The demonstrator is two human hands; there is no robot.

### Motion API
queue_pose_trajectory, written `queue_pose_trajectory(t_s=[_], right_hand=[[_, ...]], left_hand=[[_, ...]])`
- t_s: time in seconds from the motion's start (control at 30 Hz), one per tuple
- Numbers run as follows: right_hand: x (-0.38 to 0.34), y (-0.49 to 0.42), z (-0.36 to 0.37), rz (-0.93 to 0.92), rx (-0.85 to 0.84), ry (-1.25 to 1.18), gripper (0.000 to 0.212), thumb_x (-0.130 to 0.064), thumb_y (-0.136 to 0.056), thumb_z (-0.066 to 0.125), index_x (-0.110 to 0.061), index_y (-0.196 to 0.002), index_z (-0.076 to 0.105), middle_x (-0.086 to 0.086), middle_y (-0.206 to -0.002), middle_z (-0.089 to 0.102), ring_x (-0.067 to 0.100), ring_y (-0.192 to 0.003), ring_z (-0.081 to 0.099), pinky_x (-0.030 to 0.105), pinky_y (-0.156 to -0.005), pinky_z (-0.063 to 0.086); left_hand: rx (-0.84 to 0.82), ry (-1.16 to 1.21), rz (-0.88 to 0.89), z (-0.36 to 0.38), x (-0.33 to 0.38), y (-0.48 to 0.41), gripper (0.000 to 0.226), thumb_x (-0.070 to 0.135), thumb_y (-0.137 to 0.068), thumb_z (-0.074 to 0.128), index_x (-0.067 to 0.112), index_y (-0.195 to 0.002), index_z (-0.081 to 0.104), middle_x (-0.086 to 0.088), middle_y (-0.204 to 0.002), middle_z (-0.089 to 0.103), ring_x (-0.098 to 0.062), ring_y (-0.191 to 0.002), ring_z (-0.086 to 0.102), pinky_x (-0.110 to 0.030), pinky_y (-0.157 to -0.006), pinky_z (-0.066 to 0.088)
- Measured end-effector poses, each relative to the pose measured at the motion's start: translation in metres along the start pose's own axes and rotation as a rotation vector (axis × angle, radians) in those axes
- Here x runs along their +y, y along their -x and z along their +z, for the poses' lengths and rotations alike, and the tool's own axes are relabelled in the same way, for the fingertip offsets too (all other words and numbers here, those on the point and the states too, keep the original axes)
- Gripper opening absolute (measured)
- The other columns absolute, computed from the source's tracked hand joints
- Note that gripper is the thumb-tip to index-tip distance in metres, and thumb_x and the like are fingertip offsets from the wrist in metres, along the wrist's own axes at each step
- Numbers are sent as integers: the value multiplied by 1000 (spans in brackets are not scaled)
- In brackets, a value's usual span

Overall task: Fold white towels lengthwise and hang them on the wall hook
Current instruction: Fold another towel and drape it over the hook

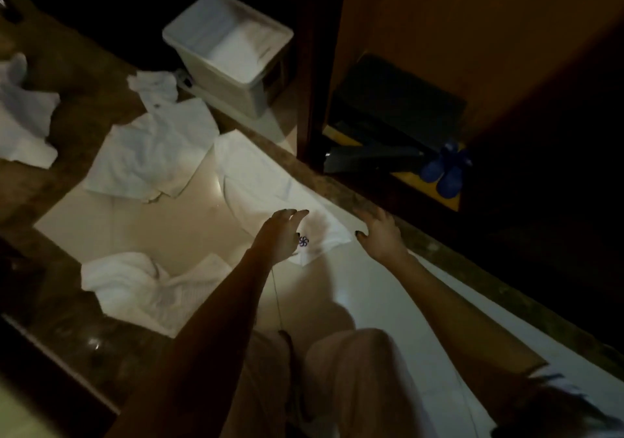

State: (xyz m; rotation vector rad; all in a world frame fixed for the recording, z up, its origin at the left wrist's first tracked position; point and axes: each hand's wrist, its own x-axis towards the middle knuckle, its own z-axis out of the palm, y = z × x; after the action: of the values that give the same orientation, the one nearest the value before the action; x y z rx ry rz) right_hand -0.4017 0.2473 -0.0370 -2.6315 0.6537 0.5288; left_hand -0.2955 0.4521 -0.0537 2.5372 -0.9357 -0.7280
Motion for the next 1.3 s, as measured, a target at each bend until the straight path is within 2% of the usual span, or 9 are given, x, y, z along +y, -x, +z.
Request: queue_pose_trajectory(t_s=[0.13, 0.37, 0.63, 0.73, 0.8, 0.9, 1.03, 1.17, 1.3], right_hand=[[31, -55, 108, 2, -65, 21, 56, -24, -98, 52, -29, -150, 32, 13, -155, 25, 35, -137, 29, 44, -108, 33], [81, -144, 273, -157, -21, 38, 48, -13, -97, 50, -25, -144, 46, 12, -151, 37, 32, -135, 35, 41, -108, 33], [118, -222, 405, -163, 62, 20, 43, -11, -98, 45, -22, -138, 54, 13, -142, 49, 32, -128, 42, 37, -100, 37], [130, -233, 431, -180, 195, 16, 33, -16, -101, 45, -14, -130, 62, 17, -124, 61, 36, -118, 50, 43, -92, 42], [139, -241, 441, -204, 244, 16, 28, -8, -97, 50, -7, -121, 66, 20, -118, 63, 39, -113, 52, 44, -87, 43], [145, -251, 446, -248, 289, 17, 19, 3, -86, 62, 0, -103, 71, 22, -108, 66, 41, -101, 59, 46, -85, 43], [148, -246, 436, -327, 283, 36, 9, 4, -80, 66, 3, -88, 70, 23, -94, 70, 40, -90, 63, 49, -85, 47], [145, -230, 407, -350, 321, -12, 19, 6, -79, 64, 5, -97, 70, 23, -91, 69, 42, -84, 65, 47, -78, 51], [115, -224, 382, -213, 127, -208, 43, -24, -95, 59, -6, -134, 53, 16, -131, 57, 34, -123, 49, 41, -104, 36]], left_hand=[[-53, -32, -9, 118, -61, -25, 59, 11, -90, 51, 20, -146, 35, -6, -144, 43, -25, -133, 36, -36, -106, 35], [-13, -51, 1, 289, -153, -86, 58, 17, -92, 57, 21, -146, 34, -4, -147, 39, -26, -134, 34, -39, -108, 33], [106, -146, -45, 408, -231, -146, 53, 15, -94, 54, 21, -144, 38, -8, -149, 37, -27, -137, 31, -39, -109, 29], [147, -182, -47, 430, -250, -154, 51, 21, -95, 51, 23, -144, 38, -7, -148, 37, -25, -136, 33, -37, -105, 30], [207, -194, -37, 438, -260, -159, 46, 27, -94, 50, 24, -140, 44, -6, -143, 43, -27, -130, 39, -37, -100, 33], [278, -124, 17, 433, -267, -166, 42, 36, -89, 44, 19, -124, 61, -10, -118, 59, -32, -105, 53, -38, -84, 41], [301, -30, 100, 412, -270, -168, 31, 8, -86, 61, 9, -116, 67, -15, -96, 62, -35, -87, 56, -40, -73, 46], [391, 46, 111, 369, -247, -163, 20, 3, -84, 66, 5, -104, 69, -15, -89, 63, -34, -81, 58, -37, -67, 47], [514, 74, 192, 307, -214, -162, 15, -1, -87, 63, 1, -101, 67, -17, -91, 63, -35, -84, 59, -40, -71, 49]])
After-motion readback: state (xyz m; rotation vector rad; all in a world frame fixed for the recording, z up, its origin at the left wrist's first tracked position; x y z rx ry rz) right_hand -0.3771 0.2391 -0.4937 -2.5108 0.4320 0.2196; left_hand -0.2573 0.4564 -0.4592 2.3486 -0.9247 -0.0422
